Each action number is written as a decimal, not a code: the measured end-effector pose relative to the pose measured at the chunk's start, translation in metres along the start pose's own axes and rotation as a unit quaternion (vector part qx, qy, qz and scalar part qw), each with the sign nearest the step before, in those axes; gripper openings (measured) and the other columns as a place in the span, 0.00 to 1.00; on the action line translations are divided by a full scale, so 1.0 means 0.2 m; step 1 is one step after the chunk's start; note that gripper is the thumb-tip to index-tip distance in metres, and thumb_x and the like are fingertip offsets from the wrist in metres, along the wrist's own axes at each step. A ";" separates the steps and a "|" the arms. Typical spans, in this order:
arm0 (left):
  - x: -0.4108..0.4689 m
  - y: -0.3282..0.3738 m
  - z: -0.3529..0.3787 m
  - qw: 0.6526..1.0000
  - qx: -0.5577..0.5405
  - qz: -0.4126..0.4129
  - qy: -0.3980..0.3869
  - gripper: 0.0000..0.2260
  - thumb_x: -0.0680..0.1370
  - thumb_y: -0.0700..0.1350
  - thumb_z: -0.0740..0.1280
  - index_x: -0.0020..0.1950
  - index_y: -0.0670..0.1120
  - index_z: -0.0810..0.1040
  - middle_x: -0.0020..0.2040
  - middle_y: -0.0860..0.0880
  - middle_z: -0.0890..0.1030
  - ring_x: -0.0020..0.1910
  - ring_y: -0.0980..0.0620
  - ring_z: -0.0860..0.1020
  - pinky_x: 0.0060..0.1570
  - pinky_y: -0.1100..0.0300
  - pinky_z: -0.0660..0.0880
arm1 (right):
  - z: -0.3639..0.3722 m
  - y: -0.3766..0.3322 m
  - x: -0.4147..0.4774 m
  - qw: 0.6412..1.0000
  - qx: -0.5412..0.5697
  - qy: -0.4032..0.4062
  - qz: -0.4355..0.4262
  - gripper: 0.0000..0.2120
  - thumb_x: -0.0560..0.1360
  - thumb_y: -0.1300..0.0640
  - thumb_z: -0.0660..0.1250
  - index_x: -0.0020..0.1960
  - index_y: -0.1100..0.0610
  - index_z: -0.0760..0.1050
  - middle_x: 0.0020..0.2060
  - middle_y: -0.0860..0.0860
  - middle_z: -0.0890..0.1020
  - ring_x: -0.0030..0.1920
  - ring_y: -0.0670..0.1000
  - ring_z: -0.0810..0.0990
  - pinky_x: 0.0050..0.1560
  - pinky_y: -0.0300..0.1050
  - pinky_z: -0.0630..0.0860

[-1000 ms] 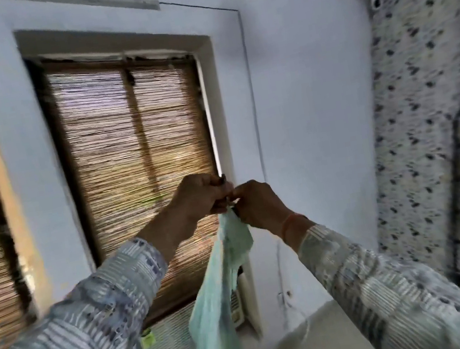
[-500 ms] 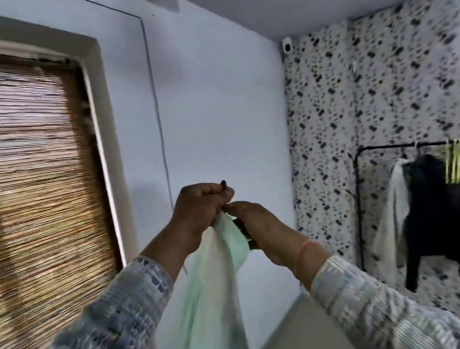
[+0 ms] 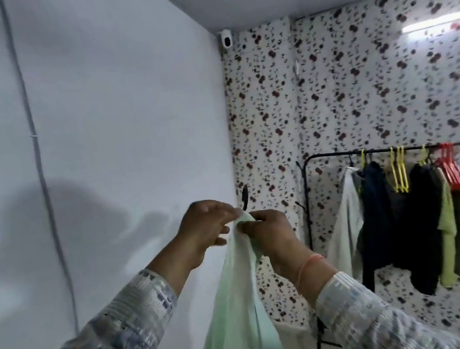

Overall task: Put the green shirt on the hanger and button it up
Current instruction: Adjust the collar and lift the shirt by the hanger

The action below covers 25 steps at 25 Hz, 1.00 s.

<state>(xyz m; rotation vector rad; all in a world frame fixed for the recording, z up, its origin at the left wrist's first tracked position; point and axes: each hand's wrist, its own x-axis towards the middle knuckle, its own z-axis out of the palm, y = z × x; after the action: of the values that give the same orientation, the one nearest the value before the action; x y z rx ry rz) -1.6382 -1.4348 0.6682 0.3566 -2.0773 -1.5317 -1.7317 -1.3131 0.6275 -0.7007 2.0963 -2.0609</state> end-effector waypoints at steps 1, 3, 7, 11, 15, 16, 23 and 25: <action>0.12 -0.05 0.04 0.999 0.017 -0.011 -0.036 0.12 0.77 0.50 0.79 0.54 0.43 0.87 0.48 0.44 0.89 0.43 0.47 0.86 0.44 0.52 0.84 | 0.00 0.04 0.13 1.000 0.007 0.028 -0.001 0.07 0.77 0.62 0.72 0.50 0.53 0.86 0.47 0.59 0.89 0.46 0.59 0.88 0.50 0.57 0.87; 0.38 -0.09 0.12 0.993 0.029 -0.021 -0.110 0.18 0.75 0.56 0.80 0.55 0.42 0.87 0.48 0.44 0.91 0.44 0.44 0.89 0.50 0.48 0.87 | 0.02 0.10 0.40 0.996 0.032 0.076 0.015 0.14 0.73 0.57 0.70 0.58 0.48 0.83 0.53 0.58 0.88 0.52 0.59 0.88 0.56 0.58 0.87; 0.86 -0.10 0.24 0.966 0.120 -0.013 -0.229 0.15 0.72 0.48 0.83 0.55 0.42 0.88 0.48 0.43 0.91 0.46 0.44 0.90 0.51 0.48 0.88 | -0.10 0.18 0.84 0.991 0.028 0.126 0.024 0.22 0.72 0.46 0.77 0.64 0.44 0.79 0.60 0.52 0.85 0.58 0.56 0.85 0.63 0.58 0.84; 1.38 -0.17 0.51 0.946 0.245 0.055 -0.203 0.10 0.73 0.36 0.78 0.53 0.46 0.89 0.48 0.45 0.89 0.46 0.45 0.89 0.49 0.48 0.88 | -0.33 0.30 1.35 0.993 0.028 0.110 0.018 0.15 0.82 0.59 0.72 0.68 0.54 0.78 0.51 0.53 0.84 0.53 0.56 0.84 0.59 0.55 0.83; 1.86 -0.26 0.76 0.934 0.310 0.123 -0.128 0.13 0.73 0.39 0.75 0.55 0.50 0.91 0.55 0.52 0.89 0.53 0.53 0.84 0.58 0.52 0.84 | -0.54 0.48 1.85 0.996 0.046 0.069 0.024 0.11 0.79 0.61 0.72 0.60 0.52 0.82 0.57 0.65 0.86 0.50 0.60 0.84 0.52 0.58 0.83; 2.00 -0.28 0.82 0.931 0.318 0.124 -0.131 0.14 0.73 0.38 0.74 0.55 0.52 0.91 0.56 0.53 0.89 0.54 0.54 0.83 0.59 0.53 0.82 | -0.60 0.52 1.99 0.996 0.055 0.063 0.029 0.10 0.79 0.63 0.72 0.58 0.53 0.82 0.56 0.66 0.86 0.50 0.61 0.84 0.57 0.63 0.83; 2.79 -0.41 1.24 0.950 0.240 0.047 -0.193 0.12 0.73 0.40 0.80 0.55 0.51 0.90 0.57 0.49 0.89 0.56 0.49 0.85 0.59 0.49 0.84 | -0.88 0.70 2.81 0.995 0.045 0.071 0.049 0.06 0.77 0.61 0.76 0.51 0.63 0.82 0.46 0.69 0.86 0.42 0.59 0.85 0.44 0.53 0.81; 2.97 -0.45 1.37 0.952 0.211 0.041 -0.218 0.12 0.73 0.45 0.82 0.56 0.50 0.89 0.56 0.49 0.88 0.56 0.49 0.85 0.58 0.50 0.83 | -0.93 0.78 3.02 0.991 0.034 0.118 0.061 0.05 0.75 0.65 0.76 0.50 0.62 0.83 0.44 0.64 0.87 0.45 0.62 0.87 0.46 0.54 0.84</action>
<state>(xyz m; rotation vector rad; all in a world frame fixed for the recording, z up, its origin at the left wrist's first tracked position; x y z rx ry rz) -2.2894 -1.5421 0.6760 0.0800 -2.7360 -1.1828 -2.3786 -1.3907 0.6282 -0.3234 2.1115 -2.2292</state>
